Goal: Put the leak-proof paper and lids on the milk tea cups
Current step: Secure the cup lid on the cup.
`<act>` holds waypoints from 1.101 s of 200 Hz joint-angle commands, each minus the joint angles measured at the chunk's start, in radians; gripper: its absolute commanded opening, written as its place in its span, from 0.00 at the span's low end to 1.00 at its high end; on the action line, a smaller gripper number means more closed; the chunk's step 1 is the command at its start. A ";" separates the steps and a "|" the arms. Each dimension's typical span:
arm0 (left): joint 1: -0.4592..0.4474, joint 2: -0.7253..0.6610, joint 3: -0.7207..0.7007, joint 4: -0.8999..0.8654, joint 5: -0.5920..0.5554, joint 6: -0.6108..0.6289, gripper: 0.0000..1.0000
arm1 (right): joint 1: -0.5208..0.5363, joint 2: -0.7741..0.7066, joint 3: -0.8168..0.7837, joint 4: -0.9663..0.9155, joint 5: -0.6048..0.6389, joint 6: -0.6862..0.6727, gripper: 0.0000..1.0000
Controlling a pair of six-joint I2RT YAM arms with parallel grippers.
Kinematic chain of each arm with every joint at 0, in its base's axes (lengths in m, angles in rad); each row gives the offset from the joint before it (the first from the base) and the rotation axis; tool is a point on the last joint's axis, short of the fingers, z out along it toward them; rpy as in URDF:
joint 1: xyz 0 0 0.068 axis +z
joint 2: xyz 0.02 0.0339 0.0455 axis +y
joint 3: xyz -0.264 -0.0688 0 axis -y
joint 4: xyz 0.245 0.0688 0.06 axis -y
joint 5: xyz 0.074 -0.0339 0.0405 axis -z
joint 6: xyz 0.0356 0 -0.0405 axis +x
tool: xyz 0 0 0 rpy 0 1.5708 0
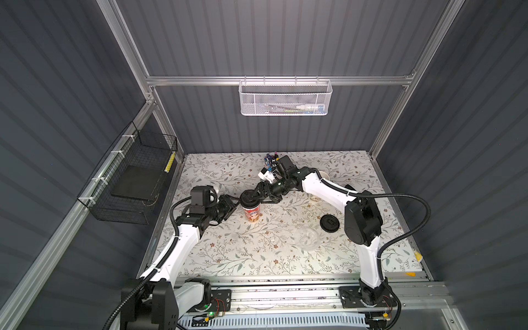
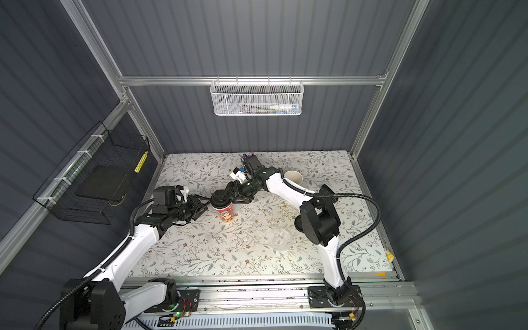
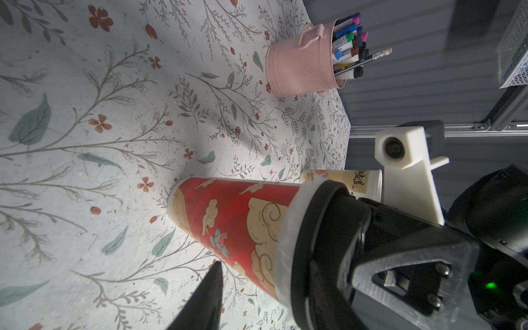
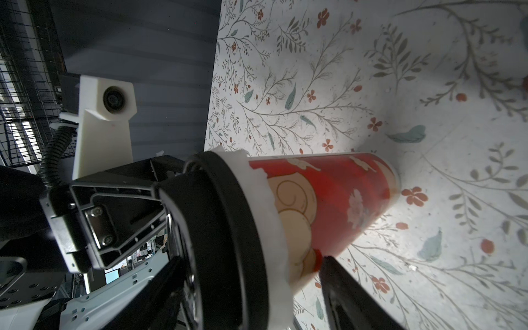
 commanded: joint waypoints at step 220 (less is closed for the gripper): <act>-0.040 -0.108 0.046 -0.059 -0.120 -0.014 0.69 | -0.005 0.073 -0.057 -0.154 0.169 0.001 0.74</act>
